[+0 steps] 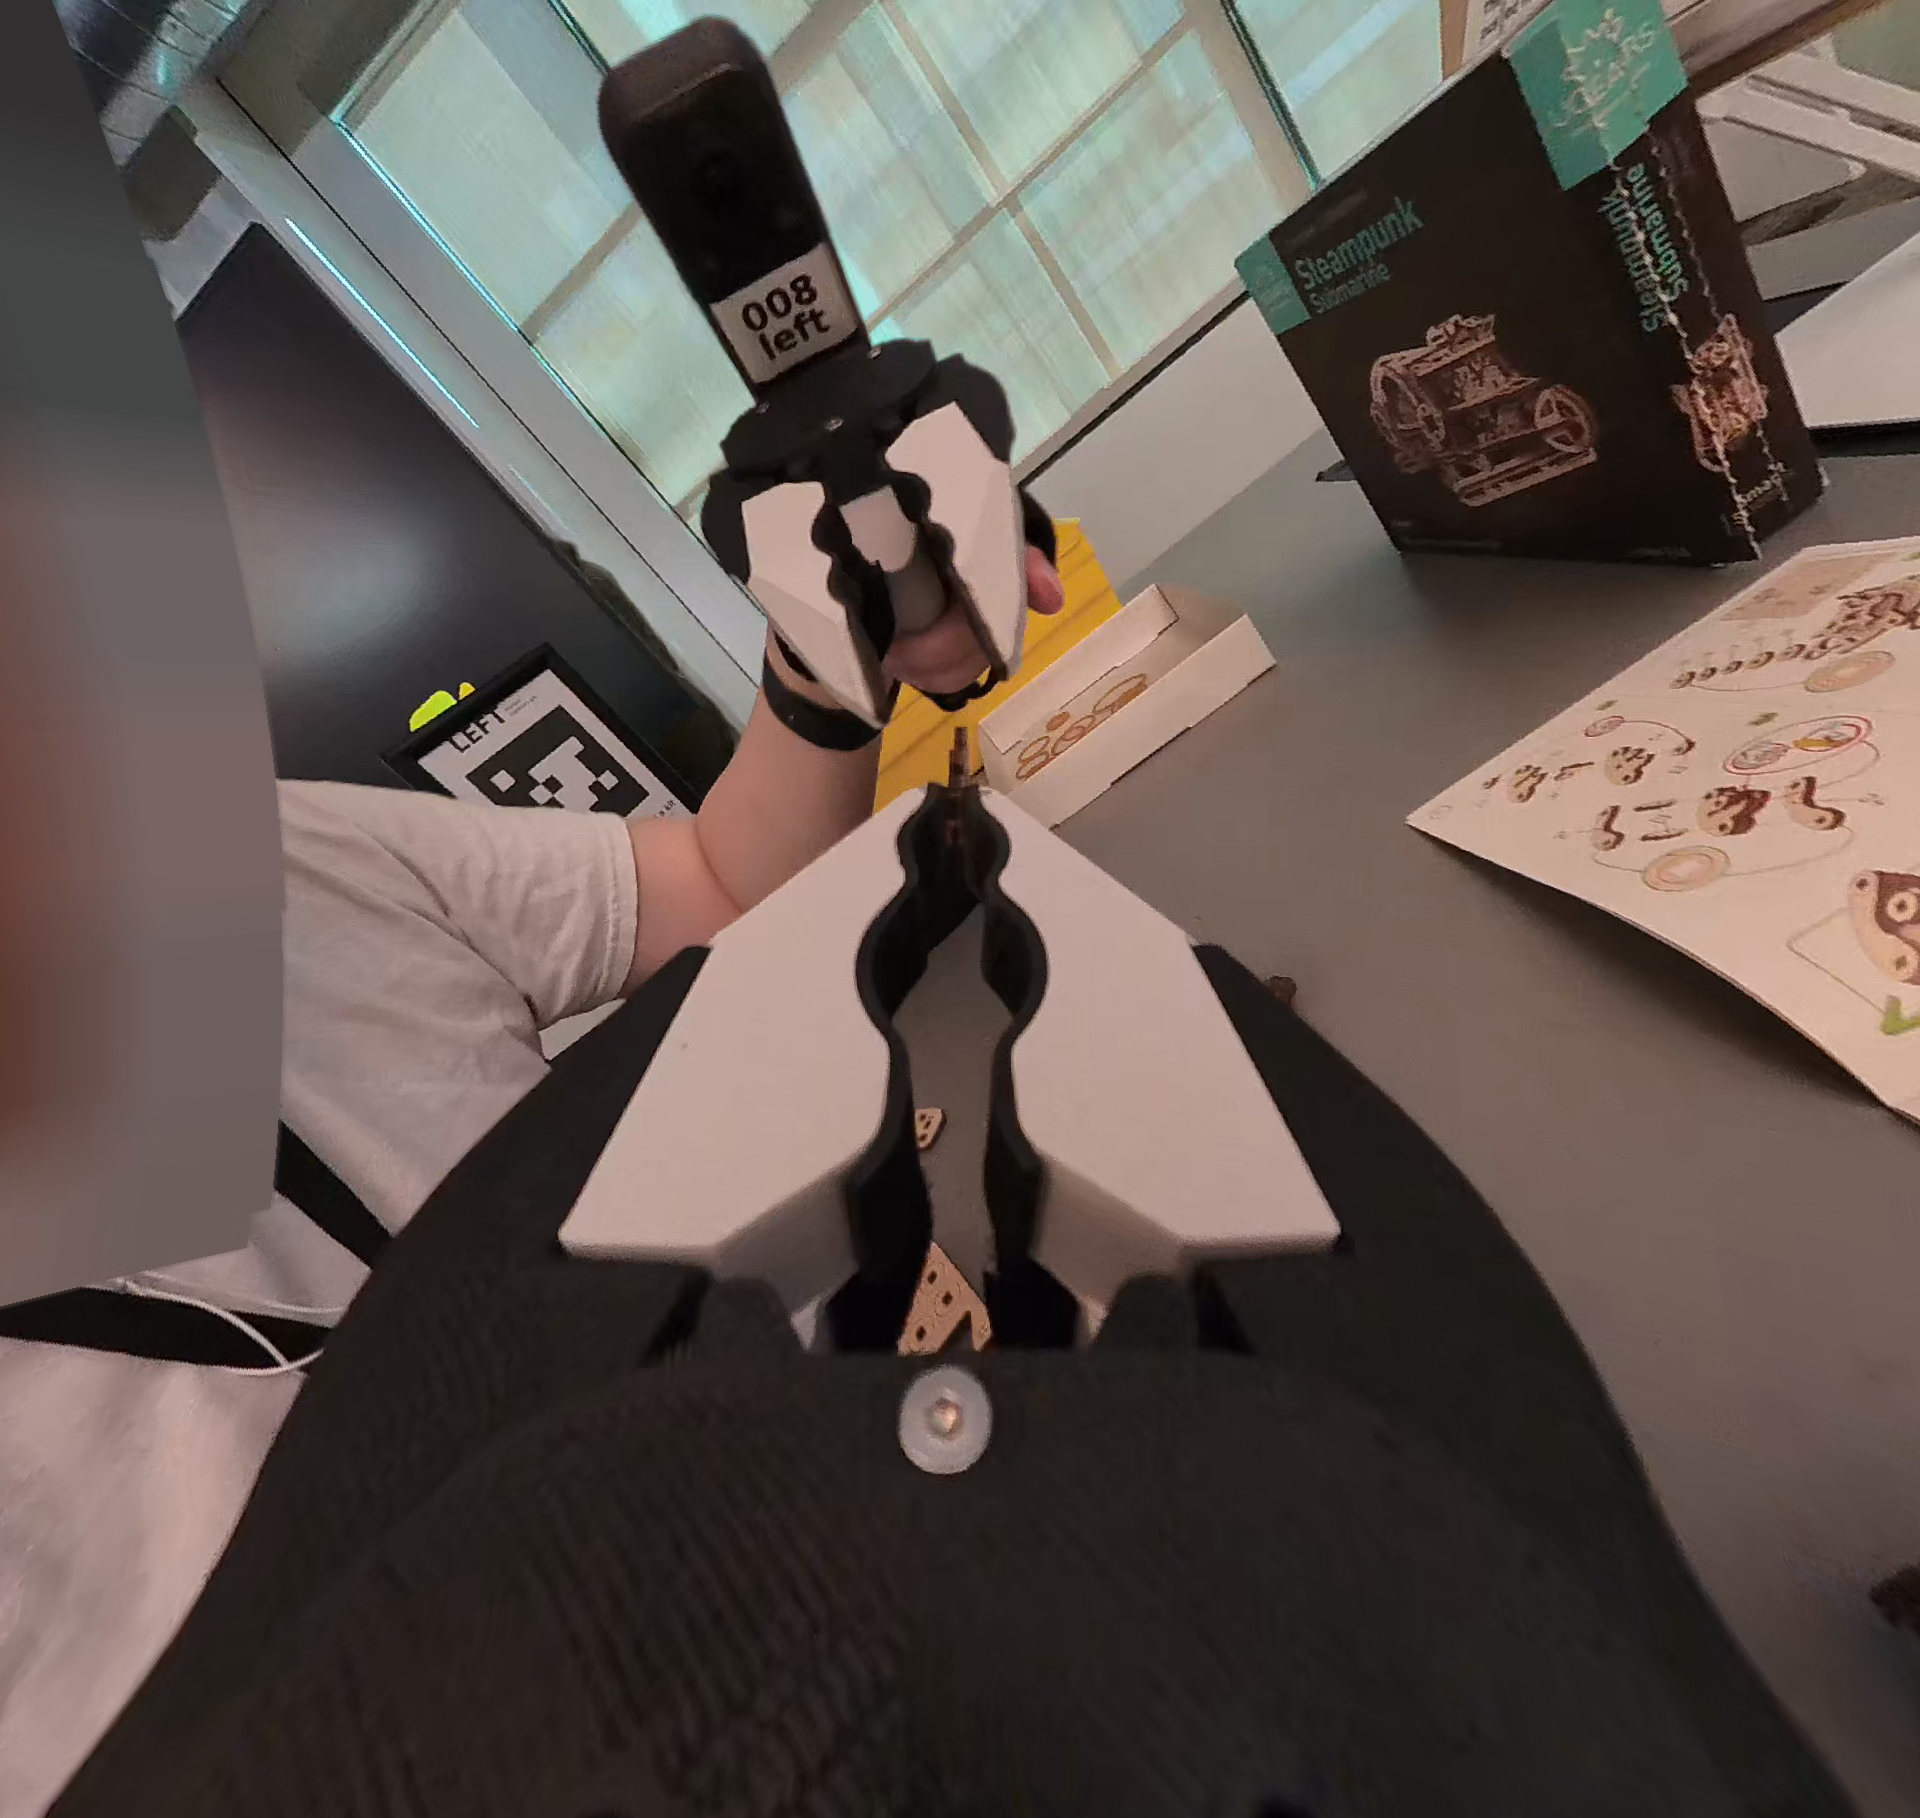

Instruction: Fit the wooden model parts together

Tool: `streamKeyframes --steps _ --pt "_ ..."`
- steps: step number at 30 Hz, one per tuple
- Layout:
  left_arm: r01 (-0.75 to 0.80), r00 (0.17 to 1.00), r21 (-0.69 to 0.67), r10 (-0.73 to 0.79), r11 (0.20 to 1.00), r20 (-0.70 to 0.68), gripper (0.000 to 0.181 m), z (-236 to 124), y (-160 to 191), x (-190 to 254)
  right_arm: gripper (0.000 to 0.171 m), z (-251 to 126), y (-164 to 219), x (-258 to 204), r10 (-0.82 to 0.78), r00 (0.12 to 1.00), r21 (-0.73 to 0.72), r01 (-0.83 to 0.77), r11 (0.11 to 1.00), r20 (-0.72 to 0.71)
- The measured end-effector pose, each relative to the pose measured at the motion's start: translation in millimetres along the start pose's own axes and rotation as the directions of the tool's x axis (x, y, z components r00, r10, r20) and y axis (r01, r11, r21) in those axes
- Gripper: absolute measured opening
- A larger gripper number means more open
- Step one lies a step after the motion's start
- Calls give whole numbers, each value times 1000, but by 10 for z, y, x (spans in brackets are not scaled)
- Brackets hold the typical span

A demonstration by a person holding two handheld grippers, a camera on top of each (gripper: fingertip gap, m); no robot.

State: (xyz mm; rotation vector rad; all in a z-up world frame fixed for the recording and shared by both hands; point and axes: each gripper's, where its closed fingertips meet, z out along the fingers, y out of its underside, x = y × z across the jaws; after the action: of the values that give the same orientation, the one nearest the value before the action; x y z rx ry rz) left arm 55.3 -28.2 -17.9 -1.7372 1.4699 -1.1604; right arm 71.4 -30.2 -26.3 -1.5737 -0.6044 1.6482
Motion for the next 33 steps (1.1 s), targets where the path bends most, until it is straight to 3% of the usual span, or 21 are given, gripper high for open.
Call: streamKeyframes --steps 5,7,10,14,18,24,28,33 --pt "11 999 -125 -16 992 -38 20 128 130 -3 0 -72 -49 -64 -45 999 25 44 999 24" --pt "29 995 -93 -38 995 -96 2 139 95 54 0 -101 -58 -70 -58 998 30 57 998 22" --pt "40 991 -77 -49 996 -121 0 177 103 46 1 -131 -46 -13 -70 998 30 70 997 -1" --pt "6 1000 -155 -4 988 13 0 156 244 -160 21 -155 -22 82 -198 973 -23 196 980 -116" --pt "32 987 -213 3 976 162 0 17 355 -449 20 -279 -169 150 -317 913 23 334 942 -255" --pt "240 962 -113 -221 964 161 0 -24 391 -703 19 -483 -351 323 -244 887 128 315 940 -391" --pt "275 951 -110 -254 955 177 0 -26 452 -788 18 -709 -598 241 -280 828 223 427 876 -485" --pt "274 949 -131 -246 953 196 0 -6 500 -819 15 -774 -634 257 -317 772 204 493 846 -551"
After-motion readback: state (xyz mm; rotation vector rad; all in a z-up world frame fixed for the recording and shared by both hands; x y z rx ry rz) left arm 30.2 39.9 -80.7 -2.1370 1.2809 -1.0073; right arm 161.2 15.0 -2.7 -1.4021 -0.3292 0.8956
